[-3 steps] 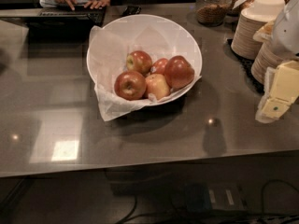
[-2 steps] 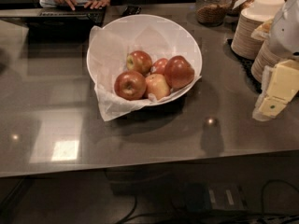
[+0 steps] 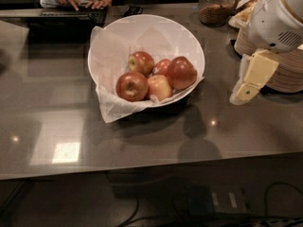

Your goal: Pick apple from white bowl

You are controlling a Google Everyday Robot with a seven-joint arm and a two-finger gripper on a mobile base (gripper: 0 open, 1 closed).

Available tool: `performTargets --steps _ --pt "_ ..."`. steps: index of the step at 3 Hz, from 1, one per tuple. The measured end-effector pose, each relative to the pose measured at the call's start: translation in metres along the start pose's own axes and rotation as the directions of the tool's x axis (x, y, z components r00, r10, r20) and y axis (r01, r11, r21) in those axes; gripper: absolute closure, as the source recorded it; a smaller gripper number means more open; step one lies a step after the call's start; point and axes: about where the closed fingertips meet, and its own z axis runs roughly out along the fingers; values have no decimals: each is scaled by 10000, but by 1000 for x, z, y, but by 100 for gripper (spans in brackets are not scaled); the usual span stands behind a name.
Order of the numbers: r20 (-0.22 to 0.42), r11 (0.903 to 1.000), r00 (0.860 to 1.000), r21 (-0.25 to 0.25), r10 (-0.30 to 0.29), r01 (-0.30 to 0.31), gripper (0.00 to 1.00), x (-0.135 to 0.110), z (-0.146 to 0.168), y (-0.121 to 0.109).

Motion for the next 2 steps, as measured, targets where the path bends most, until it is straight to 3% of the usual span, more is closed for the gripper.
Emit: performTargets --steps 1,2 --pt "874 9996 9958 -107 -258 268 0 -17 14 -7" --pt "950 9995 9951 -147 -257 272 0 -18 15 -6"
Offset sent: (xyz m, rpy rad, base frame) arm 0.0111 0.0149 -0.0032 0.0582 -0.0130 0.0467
